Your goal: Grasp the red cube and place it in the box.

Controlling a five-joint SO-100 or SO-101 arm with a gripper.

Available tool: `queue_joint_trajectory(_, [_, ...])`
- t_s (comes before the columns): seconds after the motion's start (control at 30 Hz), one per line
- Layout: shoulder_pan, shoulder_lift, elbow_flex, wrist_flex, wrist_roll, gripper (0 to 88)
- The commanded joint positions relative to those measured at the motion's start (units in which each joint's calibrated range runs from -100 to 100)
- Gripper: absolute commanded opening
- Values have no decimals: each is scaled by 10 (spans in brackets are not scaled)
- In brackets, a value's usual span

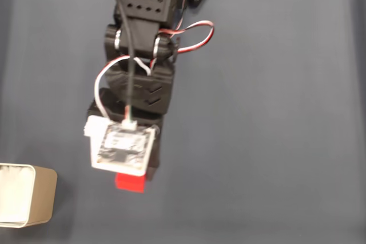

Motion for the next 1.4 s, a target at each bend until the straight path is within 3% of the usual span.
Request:
queue_joint_trajectory(0.0, [19, 7, -61, 2, -7, 69])
queue_joint_trajectory(1.37, [159, 213, -350, -12, -24, 69])
